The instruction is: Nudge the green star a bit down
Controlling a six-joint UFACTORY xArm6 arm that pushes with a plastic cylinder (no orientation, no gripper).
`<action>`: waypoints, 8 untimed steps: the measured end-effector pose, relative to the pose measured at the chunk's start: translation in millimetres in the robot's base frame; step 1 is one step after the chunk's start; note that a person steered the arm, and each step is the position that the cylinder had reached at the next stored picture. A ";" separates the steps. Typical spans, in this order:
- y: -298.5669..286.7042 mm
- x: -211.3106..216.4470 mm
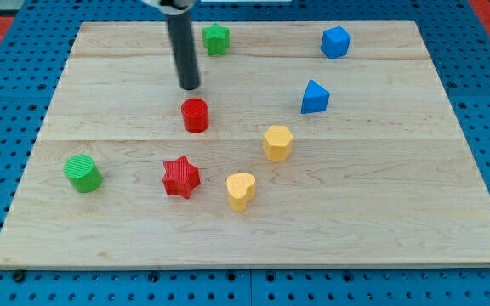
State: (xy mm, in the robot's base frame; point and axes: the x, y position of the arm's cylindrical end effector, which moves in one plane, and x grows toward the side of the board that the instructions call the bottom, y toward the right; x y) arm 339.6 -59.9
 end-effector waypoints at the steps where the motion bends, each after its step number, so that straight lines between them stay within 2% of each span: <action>1: 43.0 18.9; 2: 28.4 52.7; 3: -5.1 61.8; 4: -5.9 12.4; 6: -116.1 -31.3; 7: -77.3 -111.4; 8: -43.8 -147.1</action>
State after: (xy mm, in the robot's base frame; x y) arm 192.5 -103.8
